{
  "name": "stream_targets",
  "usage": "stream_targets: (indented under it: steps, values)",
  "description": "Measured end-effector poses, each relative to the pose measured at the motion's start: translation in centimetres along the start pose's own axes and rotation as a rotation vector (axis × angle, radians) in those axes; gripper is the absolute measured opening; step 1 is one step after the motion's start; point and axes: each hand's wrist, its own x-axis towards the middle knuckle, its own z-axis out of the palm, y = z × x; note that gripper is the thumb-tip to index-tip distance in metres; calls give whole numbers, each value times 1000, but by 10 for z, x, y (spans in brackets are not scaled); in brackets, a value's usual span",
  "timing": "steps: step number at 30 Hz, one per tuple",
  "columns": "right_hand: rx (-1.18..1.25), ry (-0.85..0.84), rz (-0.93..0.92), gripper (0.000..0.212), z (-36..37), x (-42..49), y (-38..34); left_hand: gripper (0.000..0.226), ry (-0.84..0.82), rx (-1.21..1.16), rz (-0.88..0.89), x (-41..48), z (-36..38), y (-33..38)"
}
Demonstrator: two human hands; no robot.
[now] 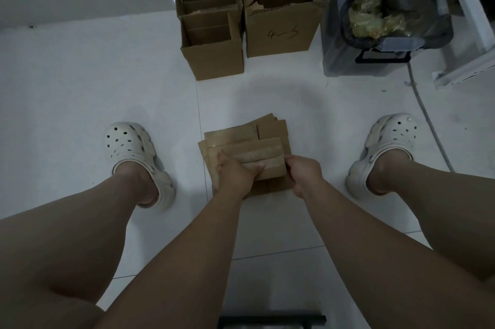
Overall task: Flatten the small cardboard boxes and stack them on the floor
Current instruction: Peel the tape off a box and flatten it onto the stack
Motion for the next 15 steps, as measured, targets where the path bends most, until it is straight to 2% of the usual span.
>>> stream_targets:
  steps: [8, 10, 12, 15]
  values:
    - [-27, 19, -37, 17, 4, 2, 21, 87, 67, -3, 5, -8, 0, -12]
    - [-28, 15, -57, 21, 1, 3, 26, 88, 81, -32, 1, -9, 4, -16]
    - [-4, -19, -56, 14, -1, 6, 28, 89, 78, -33, -10, -7, 5, -15]
    - [-9, -100, -42, 25, 0, 12, 27, 92, 58, 12, -32, 0, 1, -10]
